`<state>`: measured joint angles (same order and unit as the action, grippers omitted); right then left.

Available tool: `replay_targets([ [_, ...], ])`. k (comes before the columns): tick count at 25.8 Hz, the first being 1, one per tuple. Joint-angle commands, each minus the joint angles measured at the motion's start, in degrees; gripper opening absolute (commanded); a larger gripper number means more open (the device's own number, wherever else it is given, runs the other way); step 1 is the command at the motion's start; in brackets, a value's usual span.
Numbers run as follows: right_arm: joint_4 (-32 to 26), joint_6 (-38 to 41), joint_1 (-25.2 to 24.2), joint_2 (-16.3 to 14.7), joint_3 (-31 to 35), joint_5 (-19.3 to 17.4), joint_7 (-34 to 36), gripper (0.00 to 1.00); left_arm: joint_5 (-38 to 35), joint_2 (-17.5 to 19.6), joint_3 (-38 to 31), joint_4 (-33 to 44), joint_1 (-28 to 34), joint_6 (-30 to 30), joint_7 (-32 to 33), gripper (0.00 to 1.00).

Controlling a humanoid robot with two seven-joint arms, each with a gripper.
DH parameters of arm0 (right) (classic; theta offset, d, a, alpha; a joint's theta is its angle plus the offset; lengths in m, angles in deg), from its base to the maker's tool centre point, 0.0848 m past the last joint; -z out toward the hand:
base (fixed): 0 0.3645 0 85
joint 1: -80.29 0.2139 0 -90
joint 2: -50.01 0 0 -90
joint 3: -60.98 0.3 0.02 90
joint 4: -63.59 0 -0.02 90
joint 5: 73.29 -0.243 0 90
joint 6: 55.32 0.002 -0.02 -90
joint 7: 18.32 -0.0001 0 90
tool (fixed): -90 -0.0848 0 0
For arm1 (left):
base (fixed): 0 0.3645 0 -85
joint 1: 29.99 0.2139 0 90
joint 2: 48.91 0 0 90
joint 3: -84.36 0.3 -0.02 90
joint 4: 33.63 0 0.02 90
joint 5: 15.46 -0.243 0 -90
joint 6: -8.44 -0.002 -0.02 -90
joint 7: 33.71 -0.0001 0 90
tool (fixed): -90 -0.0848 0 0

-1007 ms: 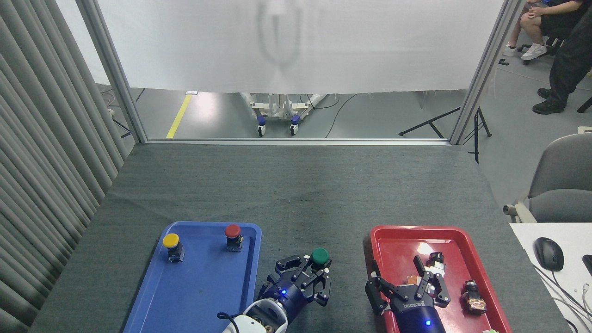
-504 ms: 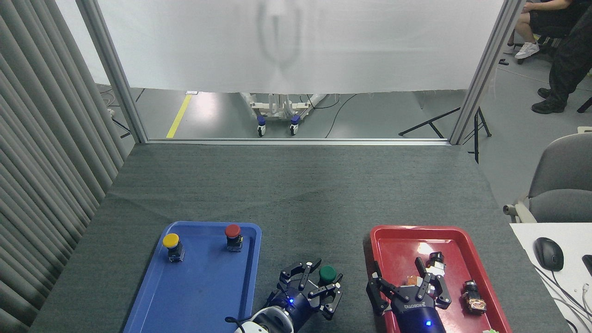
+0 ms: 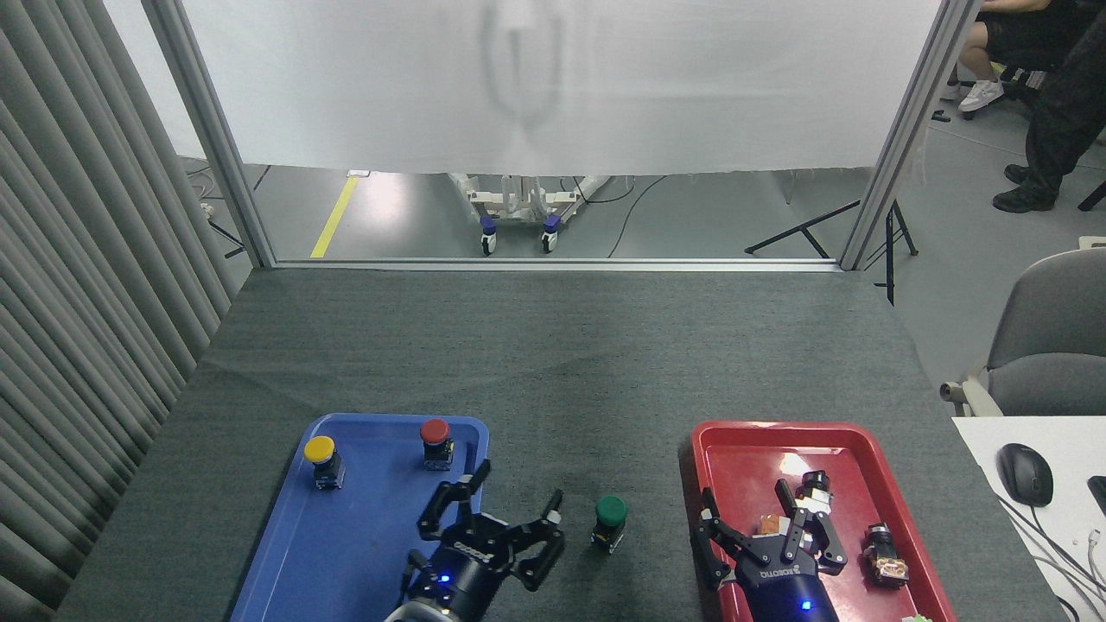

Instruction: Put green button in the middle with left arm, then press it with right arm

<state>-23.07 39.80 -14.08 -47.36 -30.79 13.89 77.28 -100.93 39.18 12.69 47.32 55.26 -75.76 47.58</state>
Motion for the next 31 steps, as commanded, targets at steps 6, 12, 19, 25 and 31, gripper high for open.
replay_targets([
  [6, 0.97, 1.38, 0.15, 1.83, -3.42, -0.09, -0.24, 0.34, -6.55, -0.20, -16.40, 6.15, 4.92, -7.03, 0.19, 0.99],
  [12, 3.26, 1.03, 1.20, 2.80, -8.25, 0.62, -0.06, 0.04, -8.13, -1.17, -21.32, 3.52, 2.99, -2.47, 0.71, 1.00],
  [19, 7.83, -2.31, 5.16, 4.03, -13.09, 2.29, 0.20, 0.00, -0.92, -0.20, -20.97, 2.20, 3.87, -0.44, 0.71, 1.00],
  [25, 13.98, -4.07, 7.71, 6.31, -15.28, 2.55, 0.38, 0.00, -0.48, 2.08, -21.41, 2.20, 4.40, -1.15, 0.45, 1.00],
  [31, 17.41, -7.14, 7.71, 6.58, -16.43, 2.11, 0.29, 0.00, 1.19, 2.08, -22.29, 2.37, 5.45, -1.15, 0.36, 1.00],
])
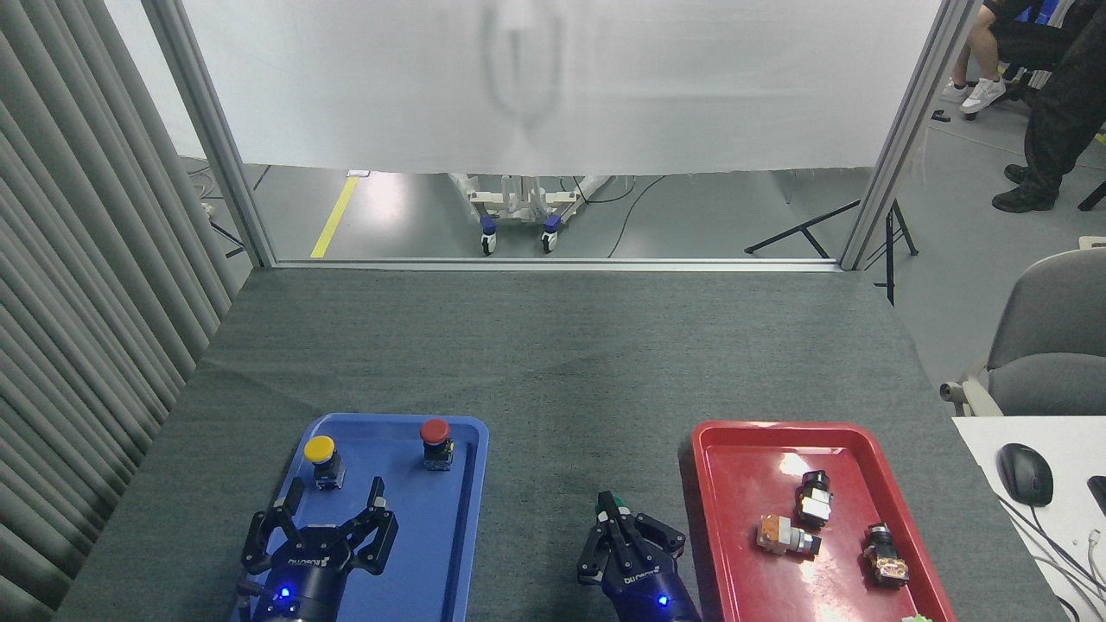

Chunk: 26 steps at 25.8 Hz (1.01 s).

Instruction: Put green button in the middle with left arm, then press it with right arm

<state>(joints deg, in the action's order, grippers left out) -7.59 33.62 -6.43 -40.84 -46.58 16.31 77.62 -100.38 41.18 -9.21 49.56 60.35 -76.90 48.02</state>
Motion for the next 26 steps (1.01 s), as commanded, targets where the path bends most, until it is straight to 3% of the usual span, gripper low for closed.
replay_targets([
  [1, 2.45, -0.96, 0.06, -0.03, -0.63, -0.49, -0.05, 0.00, 0.72, 0.08, -0.48, 0.22, 0.35, 0.00, -0.08, 1.00],
  [9, 2.19, -1.22, 0.06, 0.23, -0.46, -1.19, 0.04, 0.00, 0.81, 0.43, -1.00, 0.48, 1.15, 0.00, -0.08, 1.00],
  [15, -5.19, -1.05, -0.20, 0.14, 2.18, -1.28, -0.05, 0.04, 0.81, 0.61, -1.00, 0.57, 1.15, 0.17, -0.08, 1.00],
  [16, -6.60, -0.87, -0.38, 0.14, 3.49, -1.28, -0.31, 0.10, 0.81, 0.61, -1.00, 0.57, 1.15, 0.17, -0.08, 1.00],
  [17, -8.10, -0.78, -0.55, 0.14, 4.99, -1.28, -0.31, 0.25, 0.81, 0.61, -1.00, 0.57, 1.15, 0.26, -0.08, 1.00],
  [20, -11.17, 1.06, -1.70, -0.38, 9.12, -1.63, -0.49, 0.91, 0.81, 0.61, -1.00, 0.66, 1.15, 0.17, -0.08, 1.00],
  [21, -11.88, 2.29, -2.22, -0.47, 10.88, -1.81, -0.40, 0.98, 0.81, 0.61, -1.00, 0.66, 1.15, 0.17, -0.08, 1.00],
  [26, -15.83, 4.58, -5.74, -3.02, 16.59, -1.81, 0.04, 1.00, 0.81, 0.35, -0.92, 0.66, 1.06, 0.17, 0.00, 1.00],
])
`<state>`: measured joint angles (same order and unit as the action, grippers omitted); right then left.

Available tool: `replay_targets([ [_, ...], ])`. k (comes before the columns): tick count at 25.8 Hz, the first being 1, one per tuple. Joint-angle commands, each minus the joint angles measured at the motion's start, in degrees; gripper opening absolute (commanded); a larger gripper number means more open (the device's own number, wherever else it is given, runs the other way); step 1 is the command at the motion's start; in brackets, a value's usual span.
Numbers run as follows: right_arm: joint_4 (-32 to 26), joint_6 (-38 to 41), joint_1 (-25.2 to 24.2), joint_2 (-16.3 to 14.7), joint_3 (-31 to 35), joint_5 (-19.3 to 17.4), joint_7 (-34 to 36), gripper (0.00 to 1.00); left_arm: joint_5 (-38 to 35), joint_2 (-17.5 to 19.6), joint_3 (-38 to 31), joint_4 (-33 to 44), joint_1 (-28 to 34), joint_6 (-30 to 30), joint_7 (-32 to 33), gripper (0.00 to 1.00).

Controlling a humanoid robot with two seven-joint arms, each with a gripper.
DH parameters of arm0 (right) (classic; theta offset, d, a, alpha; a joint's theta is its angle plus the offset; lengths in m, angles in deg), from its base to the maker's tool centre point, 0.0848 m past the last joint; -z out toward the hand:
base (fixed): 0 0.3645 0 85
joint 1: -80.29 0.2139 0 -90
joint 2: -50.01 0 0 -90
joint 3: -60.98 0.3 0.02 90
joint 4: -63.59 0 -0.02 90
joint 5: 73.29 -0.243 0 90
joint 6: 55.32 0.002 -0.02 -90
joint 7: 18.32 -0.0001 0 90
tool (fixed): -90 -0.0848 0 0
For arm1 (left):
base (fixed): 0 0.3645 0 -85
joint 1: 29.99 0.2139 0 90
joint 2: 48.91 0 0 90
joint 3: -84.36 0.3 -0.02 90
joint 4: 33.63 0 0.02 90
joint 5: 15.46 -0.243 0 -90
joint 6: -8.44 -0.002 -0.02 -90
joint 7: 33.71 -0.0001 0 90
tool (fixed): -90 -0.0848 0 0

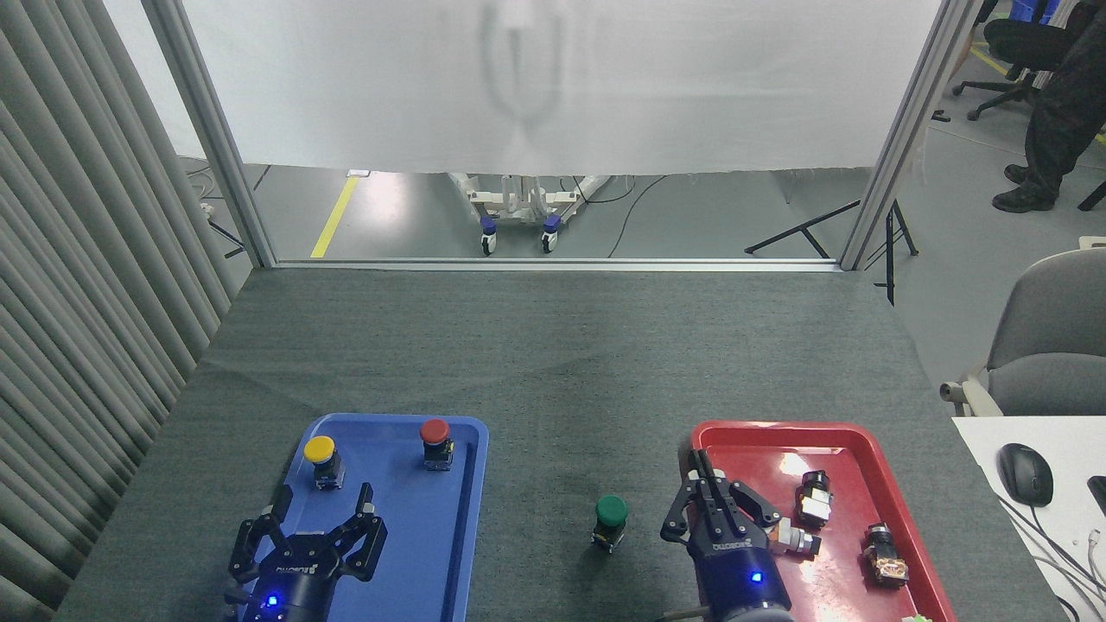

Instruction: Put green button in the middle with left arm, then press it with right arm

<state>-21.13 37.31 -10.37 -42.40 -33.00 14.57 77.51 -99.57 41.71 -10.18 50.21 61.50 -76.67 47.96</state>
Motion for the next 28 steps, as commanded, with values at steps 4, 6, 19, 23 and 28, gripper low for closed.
replay_targets([
  [4, -3.70, -0.96, -4.27, -1.89, 6.61, -2.08, -0.29, 1.00, -0.09, -1.23, 0.23, 0.10, -0.26, -0.05, 0.16, 1.00],
  [6, -3.87, -1.40, -5.32, -1.89, 7.05, -3.58, -0.38, 1.00, -0.09, -2.11, 0.23, 0.10, -0.44, 0.03, 0.25, 1.00],
  [19, -5.80, 0.35, -7.26, -3.30, 9.25, -3.67, -0.03, 1.00, 2.02, 0.79, 0.93, 0.10, 0.00, 0.47, -0.37, 1.00],
  [23, -5.80, 0.62, -7.43, -3.04, 9.16, -3.67, -0.12, 1.00, 5.63, 3.60, 4.79, 0.01, 0.00, 0.56, -0.81, 1.00],
  [28, -5.80, 0.97, -7.43, -3.12, 9.25, -3.67, -0.29, 1.00, 5.72, 3.25, 4.97, -0.08, 0.00, 0.56, -0.11, 1.00],
])
